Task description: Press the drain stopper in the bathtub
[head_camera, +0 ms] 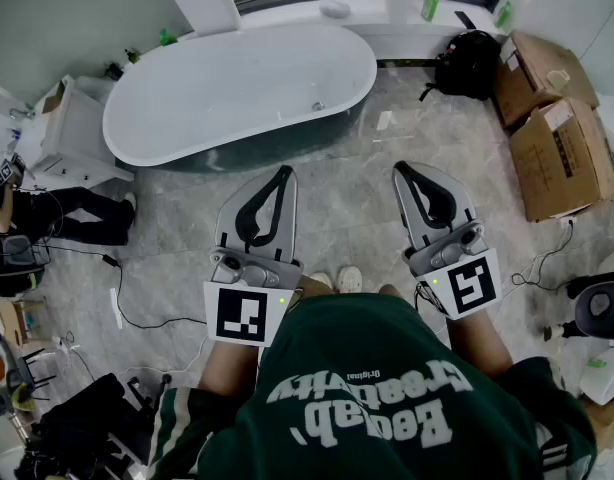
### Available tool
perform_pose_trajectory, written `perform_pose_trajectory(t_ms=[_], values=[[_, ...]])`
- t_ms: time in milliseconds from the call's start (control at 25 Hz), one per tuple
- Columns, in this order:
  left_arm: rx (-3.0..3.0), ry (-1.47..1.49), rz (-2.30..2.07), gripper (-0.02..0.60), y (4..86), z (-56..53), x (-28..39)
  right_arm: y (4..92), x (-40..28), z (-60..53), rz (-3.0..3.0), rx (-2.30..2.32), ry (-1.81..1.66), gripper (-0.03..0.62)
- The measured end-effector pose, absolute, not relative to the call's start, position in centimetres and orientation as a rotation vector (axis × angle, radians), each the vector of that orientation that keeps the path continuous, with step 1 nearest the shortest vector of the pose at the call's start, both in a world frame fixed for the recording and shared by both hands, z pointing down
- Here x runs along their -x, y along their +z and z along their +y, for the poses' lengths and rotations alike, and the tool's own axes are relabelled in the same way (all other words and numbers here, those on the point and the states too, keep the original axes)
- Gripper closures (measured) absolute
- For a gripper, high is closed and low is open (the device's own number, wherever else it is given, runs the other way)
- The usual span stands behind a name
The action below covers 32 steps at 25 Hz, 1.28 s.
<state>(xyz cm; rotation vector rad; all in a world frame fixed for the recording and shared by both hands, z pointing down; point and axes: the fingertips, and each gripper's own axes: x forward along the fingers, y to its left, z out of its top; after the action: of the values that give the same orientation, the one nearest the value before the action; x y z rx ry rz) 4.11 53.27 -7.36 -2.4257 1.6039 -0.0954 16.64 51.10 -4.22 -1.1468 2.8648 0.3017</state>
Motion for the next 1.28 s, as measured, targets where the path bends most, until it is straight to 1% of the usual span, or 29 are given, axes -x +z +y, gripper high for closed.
perform_pose_trajectory(t_ms=[120,640,1280], values=[[2.417,-0.122,1.613,0.572,-7.1,53.5,-4.3,-5.3,-16.3,51.6,2.848,1.117,0.336,0.580],[2.429,-0.132,1.644,0.572,-6.6,52.6,-3.5,-4.6,-15.8,51.2,2.887,1.108,0.261,0.580],[2.434,-0.151,1.641,0.572,-6.3,52.3,-5.2,-3.8,-18.4,50.5,2.863,1.135,0.209,0.580]])
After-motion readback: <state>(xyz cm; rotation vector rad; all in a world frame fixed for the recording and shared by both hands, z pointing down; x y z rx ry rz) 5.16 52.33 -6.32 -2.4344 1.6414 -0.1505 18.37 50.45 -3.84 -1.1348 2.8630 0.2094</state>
